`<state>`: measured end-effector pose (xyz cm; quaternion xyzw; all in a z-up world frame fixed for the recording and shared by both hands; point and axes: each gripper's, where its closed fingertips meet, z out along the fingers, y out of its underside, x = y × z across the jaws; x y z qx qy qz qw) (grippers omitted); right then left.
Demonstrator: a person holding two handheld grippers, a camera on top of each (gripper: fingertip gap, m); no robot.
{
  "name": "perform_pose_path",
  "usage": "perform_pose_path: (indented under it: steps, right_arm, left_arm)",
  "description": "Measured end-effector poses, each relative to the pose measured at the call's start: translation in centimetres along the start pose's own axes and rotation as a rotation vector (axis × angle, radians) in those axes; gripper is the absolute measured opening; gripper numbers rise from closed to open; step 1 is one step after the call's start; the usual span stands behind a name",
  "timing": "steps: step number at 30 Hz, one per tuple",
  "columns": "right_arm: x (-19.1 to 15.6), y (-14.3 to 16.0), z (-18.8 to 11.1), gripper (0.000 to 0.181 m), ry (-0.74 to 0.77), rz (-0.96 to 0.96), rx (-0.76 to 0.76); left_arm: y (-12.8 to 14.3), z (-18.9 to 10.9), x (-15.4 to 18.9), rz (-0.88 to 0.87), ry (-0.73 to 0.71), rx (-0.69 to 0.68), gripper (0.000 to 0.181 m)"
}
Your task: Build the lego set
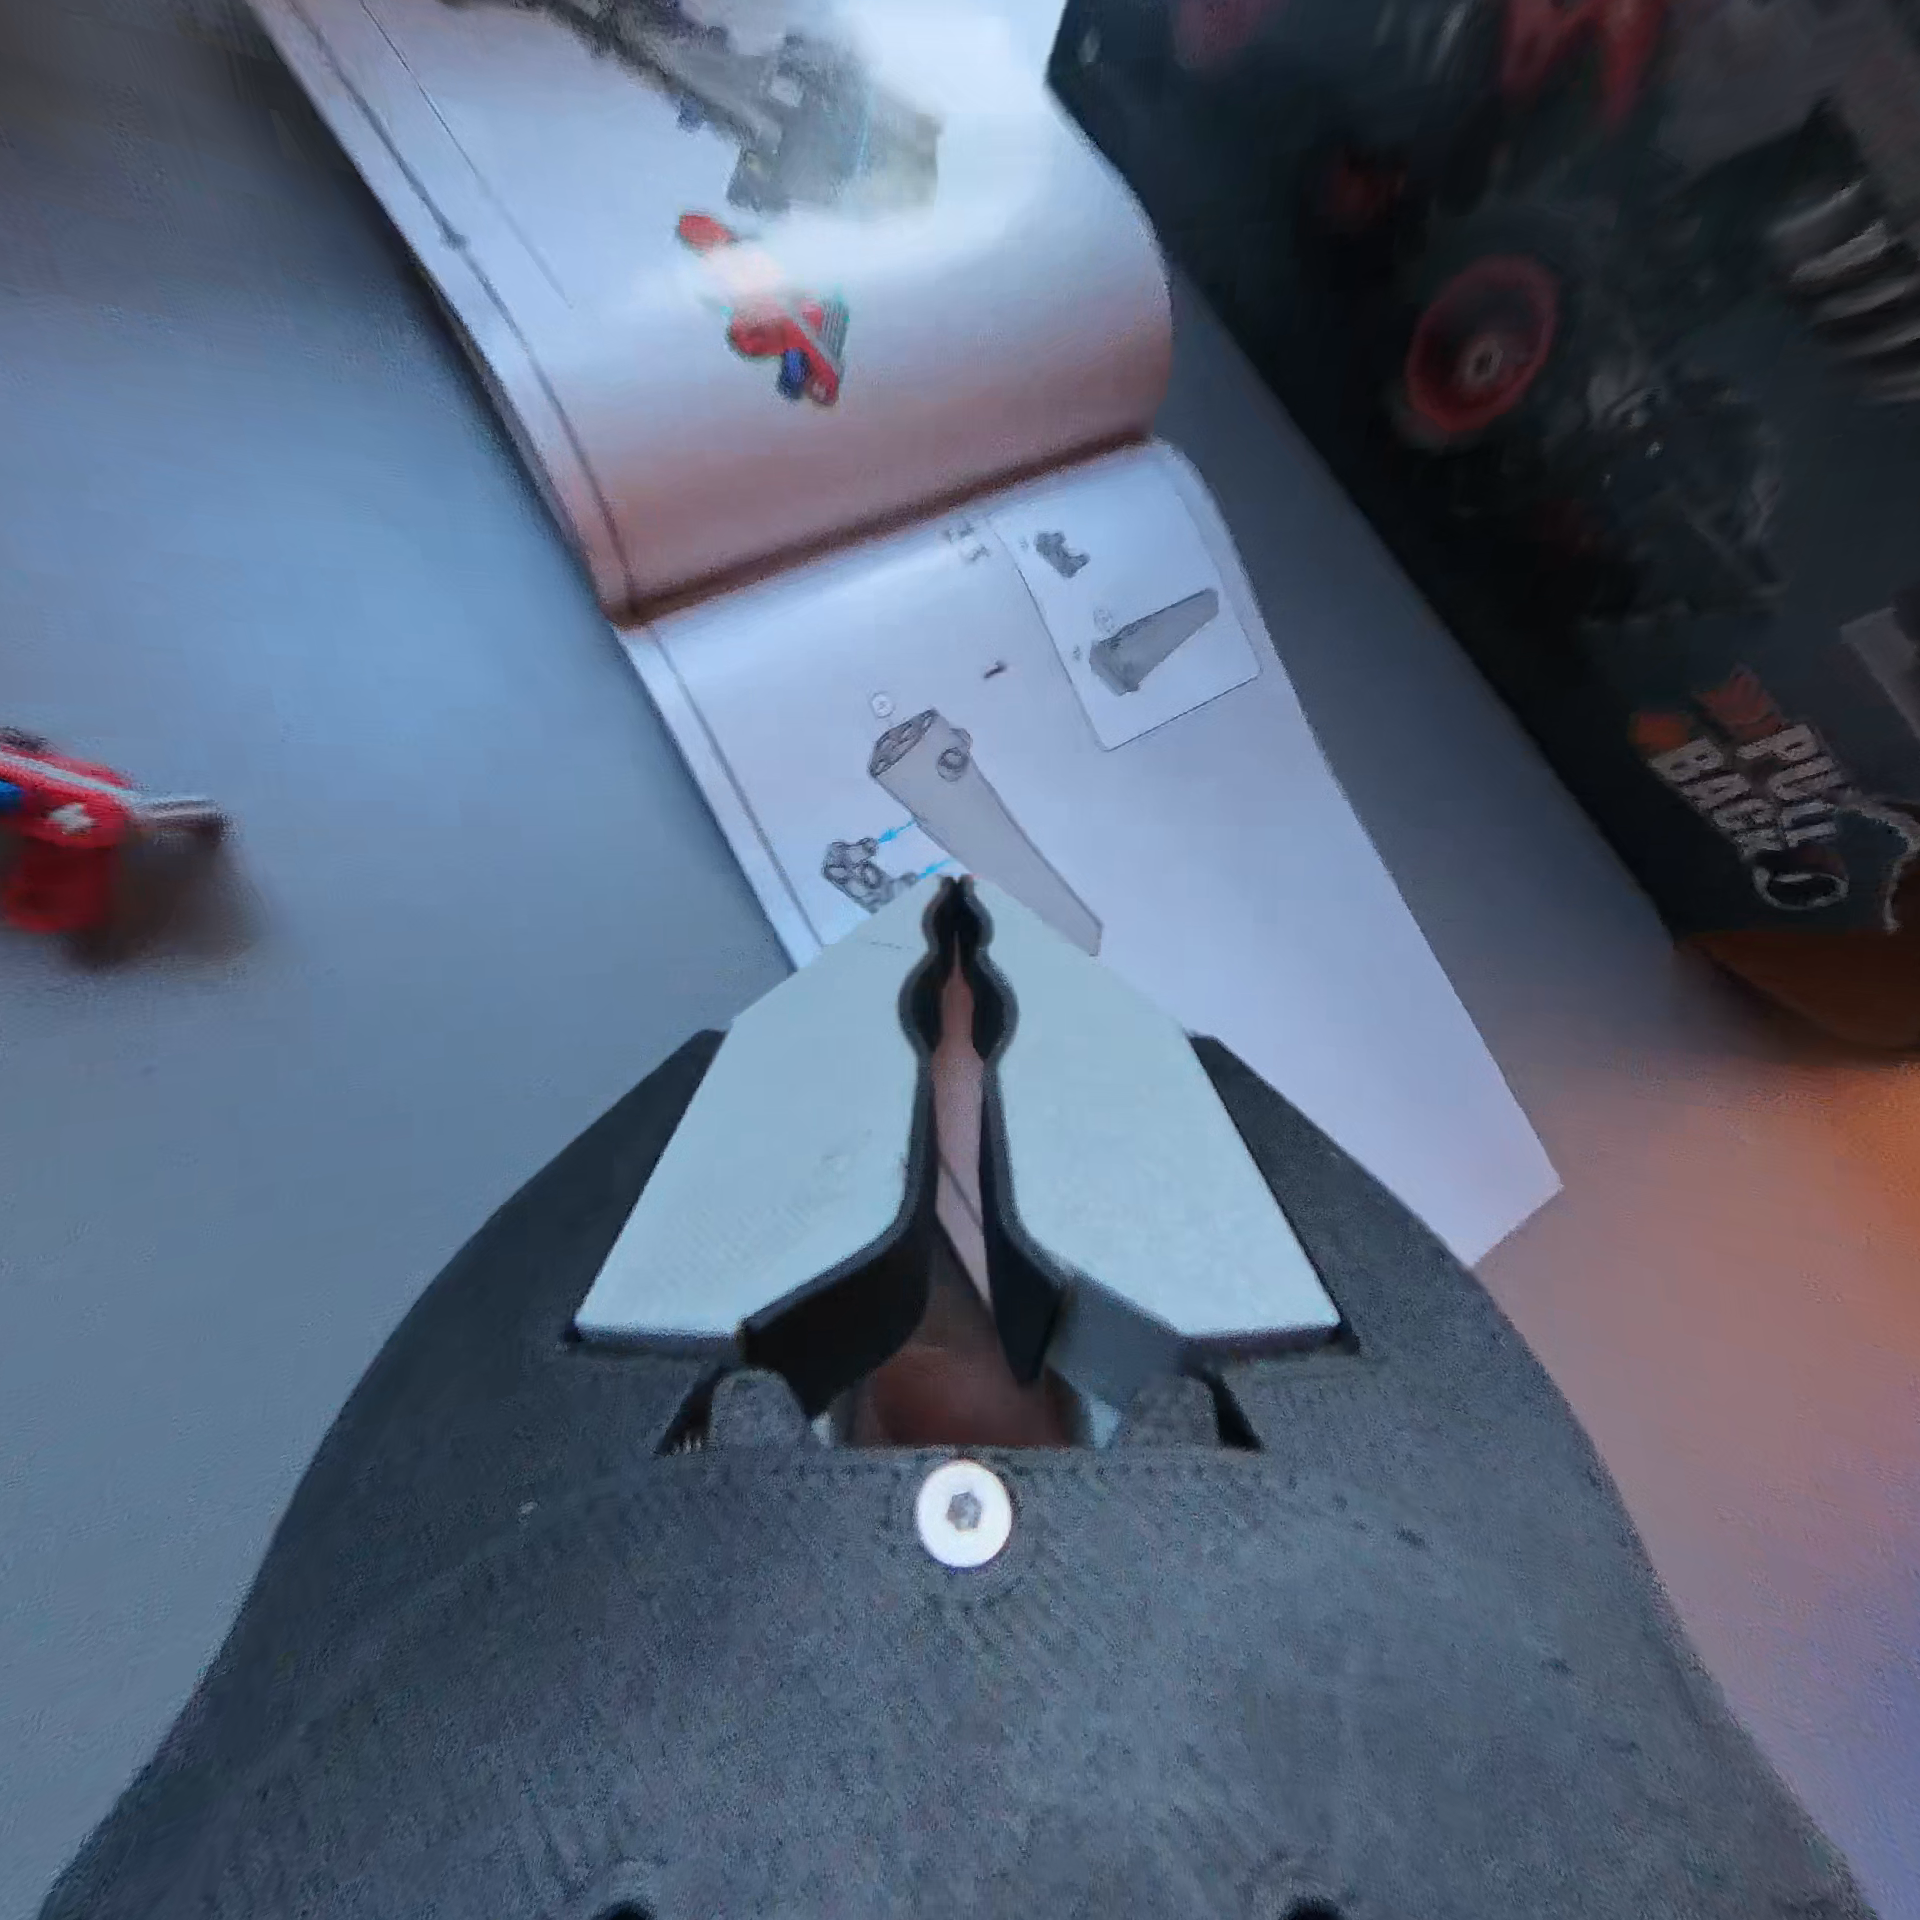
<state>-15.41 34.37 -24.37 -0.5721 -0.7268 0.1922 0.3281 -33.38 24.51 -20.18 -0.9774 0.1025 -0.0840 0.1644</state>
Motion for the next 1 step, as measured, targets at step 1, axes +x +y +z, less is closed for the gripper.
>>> perform_pose_path:
  steps: [1]
  right_arm:
    - [0.32,0.06,0.10,0.000,0.001,0.009,-0.002]
  left_arm:
    - [-0.06,-0.37,-0.31,0.015,-0.039,-0.001,0.015]
